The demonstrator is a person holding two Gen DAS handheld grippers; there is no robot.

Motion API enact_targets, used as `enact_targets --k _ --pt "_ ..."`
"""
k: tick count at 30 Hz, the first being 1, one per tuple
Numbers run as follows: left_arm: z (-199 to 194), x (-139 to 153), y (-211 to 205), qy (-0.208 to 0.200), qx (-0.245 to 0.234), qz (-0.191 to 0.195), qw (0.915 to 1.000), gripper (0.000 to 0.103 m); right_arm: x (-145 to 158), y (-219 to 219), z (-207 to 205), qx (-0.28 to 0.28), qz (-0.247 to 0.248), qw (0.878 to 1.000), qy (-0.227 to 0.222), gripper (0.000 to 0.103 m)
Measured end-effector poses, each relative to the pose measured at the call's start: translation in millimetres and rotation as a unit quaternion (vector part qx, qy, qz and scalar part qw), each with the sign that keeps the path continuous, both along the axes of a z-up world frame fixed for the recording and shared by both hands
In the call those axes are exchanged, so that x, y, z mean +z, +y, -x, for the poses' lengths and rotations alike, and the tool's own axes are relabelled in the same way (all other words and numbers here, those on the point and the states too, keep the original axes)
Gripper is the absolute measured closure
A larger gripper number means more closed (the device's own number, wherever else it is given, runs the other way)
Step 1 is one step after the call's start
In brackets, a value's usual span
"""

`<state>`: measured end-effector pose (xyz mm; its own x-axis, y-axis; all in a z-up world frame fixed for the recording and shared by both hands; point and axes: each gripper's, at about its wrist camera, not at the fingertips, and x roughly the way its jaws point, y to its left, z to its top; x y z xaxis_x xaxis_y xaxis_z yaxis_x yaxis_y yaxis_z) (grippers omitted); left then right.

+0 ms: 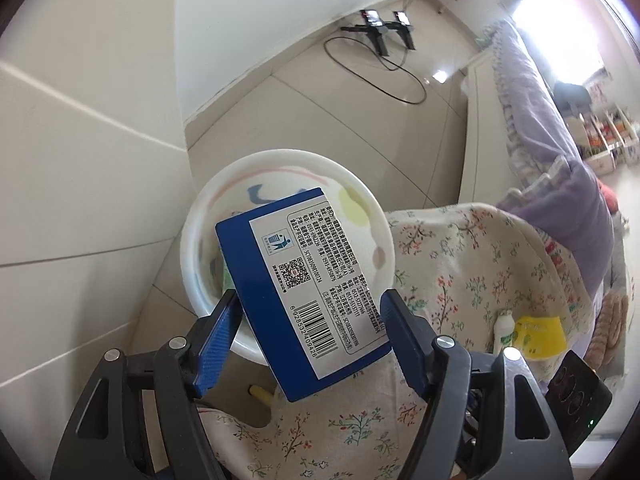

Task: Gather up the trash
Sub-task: 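Drop the blue carton into the white bucket with the left tool while the right tool drops the tissue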

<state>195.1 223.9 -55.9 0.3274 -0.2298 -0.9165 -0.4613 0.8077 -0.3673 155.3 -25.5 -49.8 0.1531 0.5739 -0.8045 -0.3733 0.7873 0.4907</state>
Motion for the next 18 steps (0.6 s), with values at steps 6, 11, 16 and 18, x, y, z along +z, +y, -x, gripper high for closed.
enact_targets --k 6,11,16,18 --pt "2.9 -10.6 19.9 0.027 0.040 0.006 0.9988 0.027 1.7 60.4 -19.0 0.020 -0.022 0.999 -0.016 0.084" --pt "4.8 -9.6 22.0 0.027 0.040 0.032 0.9984 0.022 -9.3 85.3 -34.8 0.020 -0.017 1.000 -0.011 0.083" --pt "6.5 1.6 22.4 0.010 0.043 0.032 0.9985 0.022 -14.4 98.9 -39.1 0.027 -0.005 0.999 -0.020 0.081" --pt "6.9 3.3 21.9 0.009 0.042 0.031 0.9986 0.022 -13.2 100.8 -42.0 0.022 -0.009 0.999 -0.023 0.079"
